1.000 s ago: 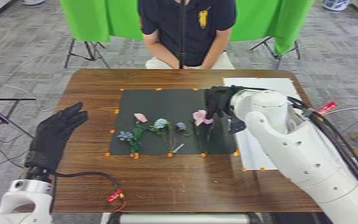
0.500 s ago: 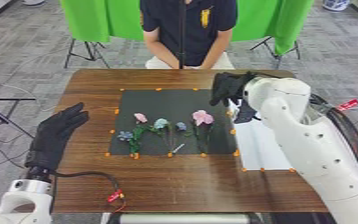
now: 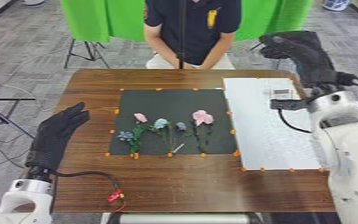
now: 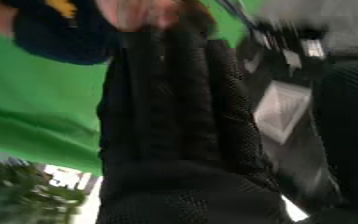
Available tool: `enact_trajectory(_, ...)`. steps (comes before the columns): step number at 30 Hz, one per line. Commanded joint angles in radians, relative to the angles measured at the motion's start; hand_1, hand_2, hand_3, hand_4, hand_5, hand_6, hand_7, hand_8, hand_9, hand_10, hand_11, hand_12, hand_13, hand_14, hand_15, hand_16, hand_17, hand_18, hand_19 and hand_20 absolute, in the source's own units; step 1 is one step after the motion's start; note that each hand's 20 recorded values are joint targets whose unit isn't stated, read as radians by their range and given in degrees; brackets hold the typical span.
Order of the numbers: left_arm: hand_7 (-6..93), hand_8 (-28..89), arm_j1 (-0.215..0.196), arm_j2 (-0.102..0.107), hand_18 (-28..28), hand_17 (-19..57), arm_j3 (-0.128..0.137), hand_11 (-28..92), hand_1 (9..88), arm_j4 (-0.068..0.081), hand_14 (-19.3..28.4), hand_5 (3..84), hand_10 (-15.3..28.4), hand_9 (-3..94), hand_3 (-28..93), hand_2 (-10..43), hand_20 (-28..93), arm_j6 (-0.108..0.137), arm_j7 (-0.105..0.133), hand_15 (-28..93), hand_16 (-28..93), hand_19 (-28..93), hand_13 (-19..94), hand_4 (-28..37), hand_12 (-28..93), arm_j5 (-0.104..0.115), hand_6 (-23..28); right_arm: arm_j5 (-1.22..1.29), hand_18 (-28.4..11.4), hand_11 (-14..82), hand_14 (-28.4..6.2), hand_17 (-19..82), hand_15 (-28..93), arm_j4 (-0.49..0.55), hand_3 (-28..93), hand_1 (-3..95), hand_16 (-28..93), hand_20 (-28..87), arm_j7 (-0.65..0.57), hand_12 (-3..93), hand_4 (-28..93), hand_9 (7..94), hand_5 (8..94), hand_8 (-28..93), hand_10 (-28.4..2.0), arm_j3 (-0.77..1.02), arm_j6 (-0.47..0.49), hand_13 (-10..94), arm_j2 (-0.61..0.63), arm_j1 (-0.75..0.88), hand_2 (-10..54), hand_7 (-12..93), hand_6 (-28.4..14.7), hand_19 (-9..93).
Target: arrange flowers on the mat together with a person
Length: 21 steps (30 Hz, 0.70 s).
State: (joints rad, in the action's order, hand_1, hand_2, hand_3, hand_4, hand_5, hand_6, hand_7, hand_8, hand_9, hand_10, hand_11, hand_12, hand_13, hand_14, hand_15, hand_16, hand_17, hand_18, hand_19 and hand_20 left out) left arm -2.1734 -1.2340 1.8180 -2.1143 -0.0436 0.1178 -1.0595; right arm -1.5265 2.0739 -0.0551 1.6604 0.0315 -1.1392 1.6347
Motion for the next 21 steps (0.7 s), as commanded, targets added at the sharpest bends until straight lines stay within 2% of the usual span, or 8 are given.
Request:
enact_trajectory(1,5.4,-4,-0.019,-0.021,11.6,2.2,-0.003,12,23.6,0.005,16.7,46.0,15.0,43.6,62,4.8,13,-0.018,-0.010,8,3,5,32,-22.7,13,-0.009,6.9,0.236,-15.2,5.3,-16.8,19,9,-0.055,73,13.3,21,28,0.263,13.6,-15,47.3,48.9,-7,-16.7,0.075,0.153,35,-0.248,0.345,1.0,8,-3.0,15)
enact_trajectory(3,5.4,-4,-0.021,-0.023,11.6,2.2,-0.003,12,23.6,0.005,16.7,45.9,15.0,43.5,62,4.8,13,-0.022,-0.012,8,3,5,32,-22.7,13,-0.008,6.7,0.262,-14.7,4.8,-16.3,19,8,-0.054,75,11.3,19,28,0.275,12.9,-15,44.5,45.3,-8,-16.3,0.080,0.178,33,-0.288,0.397,0.6,8,-2.4,11)
enact_trajectory(5,5.4,-4,-0.021,-0.026,11.6,2.2,-0.001,12,23.7,0.007,16.7,45.9,14.9,43.5,62,5.0,13,-0.039,-0.014,8,3,5,32,-22.7,12,-0.016,6.7,0.264,-14.2,4.3,-15.6,18,7,-0.052,77,9.8,18,27,0.310,12.2,-16,42.6,42.4,-8,-16.1,0.070,0.166,32,-0.320,0.439,0.4,7,-1.8,8)
enact_trajectory(7,5.4,-4,-0.022,-0.031,11.6,2.2,0.001,12,23.8,0.006,16.7,45.8,14.9,43.4,62,5.1,13,-0.048,-0.018,8,3,5,32,-22.6,12,-0.021,6.7,0.246,-13.7,4.1,-14.7,18,7,-0.047,78,8.5,17,27,0.320,11.8,-16,41.7,40.8,-8,-16.1,0.087,0.196,31,-0.348,0.465,0.0,7,-1.4,6)
enact_trajectory(11,5.4,-4,-0.028,-0.030,11.6,2.2,0.001,12,23.9,0.005,16.6,45.7,14.8,43.4,62,5.2,13,-0.043,-0.012,8,3,5,31,-22.4,12,-0.018,6.6,0.267,-13.2,4.4,-14.1,19,8,-0.036,79,7.9,16,27,0.327,11.5,-16,42.0,40.2,-8,-16.0,0.101,0.167,31,-0.355,0.491,-0.1,7,-1.2,4)
enact_trajectory(15,5.2,-4,-0.020,-0.036,11.5,2.2,0.017,12,23.9,0.008,16.4,45.4,14.8,43.3,62,5.2,13,-0.086,-0.026,8,3,5,31,-22.3,12,-0.033,6.4,0.261,-13.1,4.7,-13.9,19,8,-0.029,80,7.7,16,27,0.331,11.5,-16,43.2,41.0,-8,-15.9,0.121,0.158,32,-0.346,0.505,0.0,8,-1.2,4)
enact_trajectory(17,5.2,-4,-0.025,-0.037,11.3,2.2,0.015,12,23.9,0.006,16.4,45.4,14.6,43.1,62,5.3,12,-0.085,-0.024,8,3,4,31,-22.3,12,-0.030,6.3,0.258,-13.0,4.7,-14.0,19,8,-0.029,80,7.6,15,27,0.336,11.4,-17,43.5,41.5,-8,-16.0,0.126,0.160,32,-0.345,0.508,0.2,8,-1.3,4)
enact_trajectory(21,5.2,-4,-0.028,-0.044,11.3,2.2,0.011,12,24.0,0.006,16.2,45.1,14.5,42.8,62,5.4,13,-0.066,-0.021,8,3,4,31,-22.2,12,-0.021,6.2,0.264,-12.9,4.9,-14.1,19,9,-0.028,79,6.0,15,28,0.331,11.5,-18,43.9,41.6,-9,-16.0,0.121,0.158,32,-0.355,0.513,2.0,8,-1.2,4)
